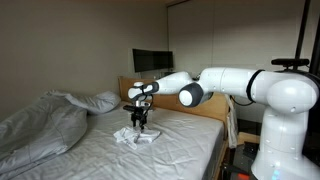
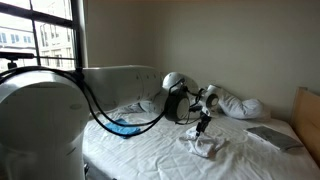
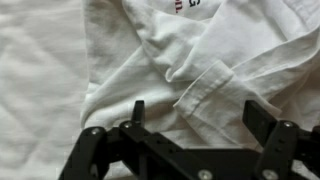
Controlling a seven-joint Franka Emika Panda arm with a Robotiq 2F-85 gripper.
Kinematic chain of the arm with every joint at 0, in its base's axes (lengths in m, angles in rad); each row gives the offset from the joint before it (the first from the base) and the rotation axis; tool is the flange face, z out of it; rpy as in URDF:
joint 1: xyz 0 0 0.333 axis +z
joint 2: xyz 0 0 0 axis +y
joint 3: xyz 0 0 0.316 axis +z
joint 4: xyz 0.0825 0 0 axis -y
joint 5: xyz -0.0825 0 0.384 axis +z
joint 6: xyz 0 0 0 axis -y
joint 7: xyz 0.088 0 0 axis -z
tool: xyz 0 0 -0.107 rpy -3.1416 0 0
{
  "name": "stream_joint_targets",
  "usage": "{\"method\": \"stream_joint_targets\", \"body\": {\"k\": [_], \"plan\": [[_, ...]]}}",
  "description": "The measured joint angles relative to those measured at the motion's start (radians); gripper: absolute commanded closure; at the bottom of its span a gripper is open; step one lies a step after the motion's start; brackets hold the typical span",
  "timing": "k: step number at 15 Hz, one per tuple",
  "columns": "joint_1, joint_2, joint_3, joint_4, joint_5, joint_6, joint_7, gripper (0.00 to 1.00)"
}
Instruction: Fold the white cloth
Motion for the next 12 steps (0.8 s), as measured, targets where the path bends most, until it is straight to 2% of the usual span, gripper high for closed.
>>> {"method": "stream_joint_targets", "body": {"k": [4,10,12], "plan": [[0.010,0.001,-0.007,-0.017,0.000,0.013,0.002,0.00],[0.017,0.007,-0.011,-0.120,0.000,0.110,0.002,0.00],[0.021,0.007,-0.025,-0.147,-0.001,0.176,0.002,0.00]]}}
